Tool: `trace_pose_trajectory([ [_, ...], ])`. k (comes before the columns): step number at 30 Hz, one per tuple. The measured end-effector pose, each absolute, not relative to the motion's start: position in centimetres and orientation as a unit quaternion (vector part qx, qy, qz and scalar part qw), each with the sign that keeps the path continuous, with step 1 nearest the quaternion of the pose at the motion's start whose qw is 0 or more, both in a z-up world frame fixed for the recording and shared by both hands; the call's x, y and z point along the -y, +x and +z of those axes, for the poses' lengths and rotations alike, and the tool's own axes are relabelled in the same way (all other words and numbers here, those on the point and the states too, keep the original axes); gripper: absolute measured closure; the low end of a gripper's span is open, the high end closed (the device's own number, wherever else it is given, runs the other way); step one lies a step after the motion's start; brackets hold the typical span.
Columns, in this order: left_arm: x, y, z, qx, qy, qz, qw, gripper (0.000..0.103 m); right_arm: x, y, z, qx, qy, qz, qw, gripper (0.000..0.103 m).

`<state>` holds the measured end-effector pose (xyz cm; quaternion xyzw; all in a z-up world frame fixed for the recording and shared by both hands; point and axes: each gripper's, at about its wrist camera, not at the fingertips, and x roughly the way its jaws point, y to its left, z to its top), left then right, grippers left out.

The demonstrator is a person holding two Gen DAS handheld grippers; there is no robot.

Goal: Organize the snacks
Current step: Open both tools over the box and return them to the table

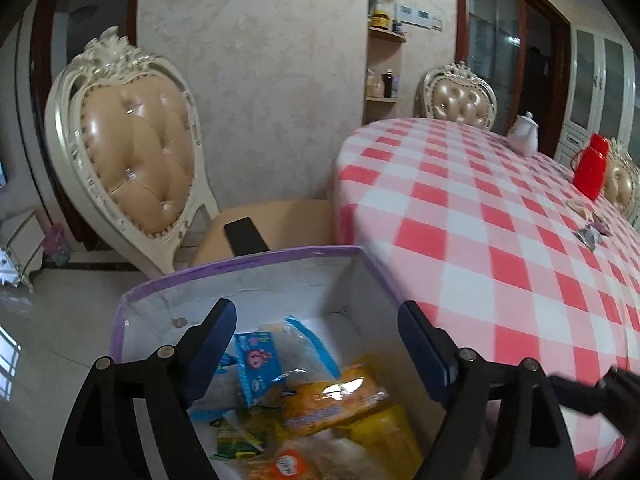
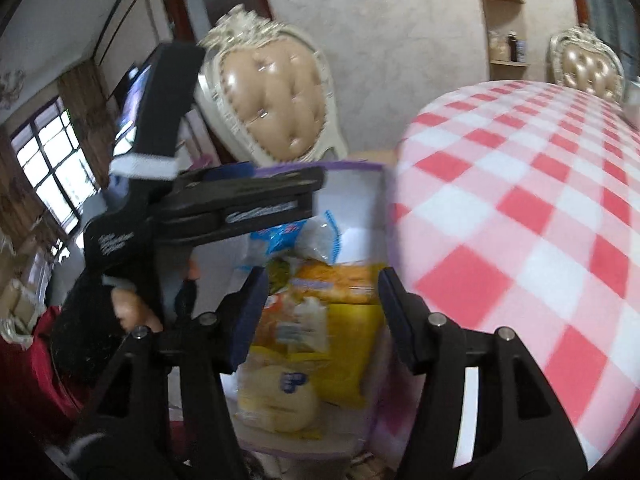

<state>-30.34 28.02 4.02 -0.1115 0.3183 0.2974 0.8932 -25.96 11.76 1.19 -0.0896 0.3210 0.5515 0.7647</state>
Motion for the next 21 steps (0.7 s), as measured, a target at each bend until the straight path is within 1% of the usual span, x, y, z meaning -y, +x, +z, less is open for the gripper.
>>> trace_pose_trajectory([
  [4, -25.3, -28.0, 4.3, -0.329, -0.100, 0.263, 0.901, 0.019, -8.9, -23.6, 1.4, -0.329, -0.064, 0.521, 0.785, 0.041],
  [8, -21.2, -24.4, 5.5, -0.332, -0.091, 0.190, 0.919, 0.018, -4.6, -20.3, 1.9, -0.334, -0.031, 0.478, 0.812, 0.035],
  [10, -19.2, -22.4, 5.8, -0.338, -0.088, 0.156, 0.924, 0.018, -1.9, -18.5, 2.1, -0.340, -0.008, 0.456, 0.823, 0.034],
  [12, -16.5, -19.8, 6.1, -0.345, -0.087, 0.105, 0.929, 0.018, 0.9, -16.9, 2.4, -0.339, 0.006, 0.427, 0.839, 0.034],
  [13, -15.1, -18.4, 6.1, -0.348, -0.086, 0.084, 0.930, 0.018, 2.5, -16.0, 2.4, -0.346, 0.018, 0.410, 0.844, 0.032],
  [15, -12.2, -14.9, 5.9, -0.357, -0.081, 0.041, 0.930, 0.018, 5.5, -14.5, 2.5, -0.349, 0.032, 0.383, 0.855, 0.030],
  [21, -6.1, -5.6, 4.5, -0.391, -0.080, -0.033, 0.916, 0.018, 13.8, -9.5, 3.0, -0.368, 0.042, 0.291, 0.882, 0.028],
])
